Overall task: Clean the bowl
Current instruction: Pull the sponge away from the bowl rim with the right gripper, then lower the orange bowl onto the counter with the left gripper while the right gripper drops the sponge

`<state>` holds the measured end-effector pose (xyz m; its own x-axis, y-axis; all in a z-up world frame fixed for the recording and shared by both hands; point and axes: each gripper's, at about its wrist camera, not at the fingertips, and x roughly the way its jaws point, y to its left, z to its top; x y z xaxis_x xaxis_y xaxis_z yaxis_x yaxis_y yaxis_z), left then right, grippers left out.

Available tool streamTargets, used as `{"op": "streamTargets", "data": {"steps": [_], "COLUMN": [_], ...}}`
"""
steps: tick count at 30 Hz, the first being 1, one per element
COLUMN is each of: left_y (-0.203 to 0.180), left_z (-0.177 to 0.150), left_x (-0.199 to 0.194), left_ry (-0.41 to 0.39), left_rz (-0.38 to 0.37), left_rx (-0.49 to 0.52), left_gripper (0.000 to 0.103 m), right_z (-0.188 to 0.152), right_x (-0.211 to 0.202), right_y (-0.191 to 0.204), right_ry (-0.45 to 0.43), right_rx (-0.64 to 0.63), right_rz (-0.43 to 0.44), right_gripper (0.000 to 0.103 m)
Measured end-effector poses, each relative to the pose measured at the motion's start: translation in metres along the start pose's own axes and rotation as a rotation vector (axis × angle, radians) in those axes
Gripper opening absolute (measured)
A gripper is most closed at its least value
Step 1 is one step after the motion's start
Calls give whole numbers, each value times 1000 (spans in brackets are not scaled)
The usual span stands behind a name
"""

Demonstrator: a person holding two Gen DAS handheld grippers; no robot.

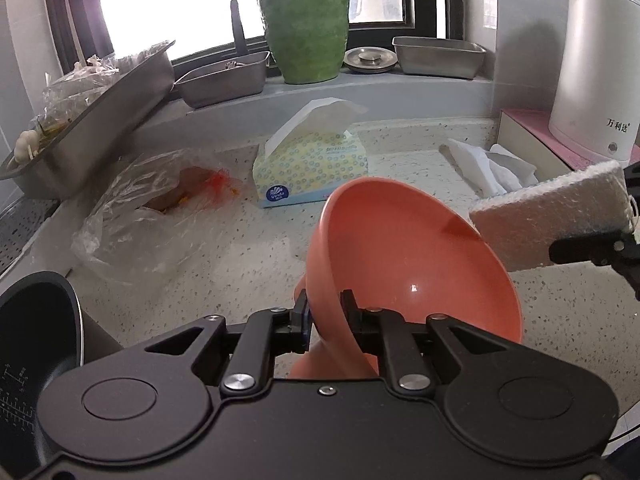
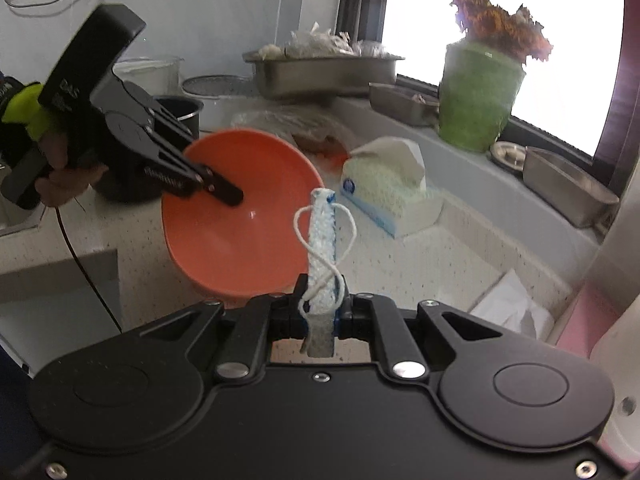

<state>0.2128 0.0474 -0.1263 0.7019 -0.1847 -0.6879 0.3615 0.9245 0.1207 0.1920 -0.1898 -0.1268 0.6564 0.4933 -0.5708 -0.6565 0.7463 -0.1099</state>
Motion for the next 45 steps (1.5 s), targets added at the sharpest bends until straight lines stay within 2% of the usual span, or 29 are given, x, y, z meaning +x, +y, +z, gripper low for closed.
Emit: {"op": "streamTargets", "data": {"steps": [6, 16, 19, 25, 28, 32, 37, 41, 45], "left_y": [2, 7, 16, 33, 33, 34, 39, 34, 31], "left_z": [-2, 1, -3, -13, -11, -7, -6, -4, -2], "left_x": [0, 2, 5, 12, 12, 14, 18, 18, 19], "left_ry": [5, 7, 25, 60, 53, 56, 64, 59, 61], "left_rz": [-1, -9, -23, -47, -41, -30, -20, -10, -9], "left_rx": [-14, -42, -96, -222, -225, -244, -283, -251, -232], "left_gripper": [16, 16, 17, 20, 19, 20, 20, 20, 20], "right_z": [-5, -16, -19, -31, -35, -35, -33, -32, -18], "right_x": [6, 12, 15, 24, 24, 25, 26, 15, 0], "right_y": [-1, 1, 3, 16, 29, 43, 46, 53, 58], "right_ry": [15, 61, 80, 117, 106, 88, 81, 61, 4], "right_rx": [9, -46, -69, -200, -324, -418, -452, -480, -454], "right_rz": [-4, -15, -21, -39, -30, -13, -2, 42, 83], "right_gripper": [12, 11, 11, 11, 11, 11, 11, 11, 11]}}
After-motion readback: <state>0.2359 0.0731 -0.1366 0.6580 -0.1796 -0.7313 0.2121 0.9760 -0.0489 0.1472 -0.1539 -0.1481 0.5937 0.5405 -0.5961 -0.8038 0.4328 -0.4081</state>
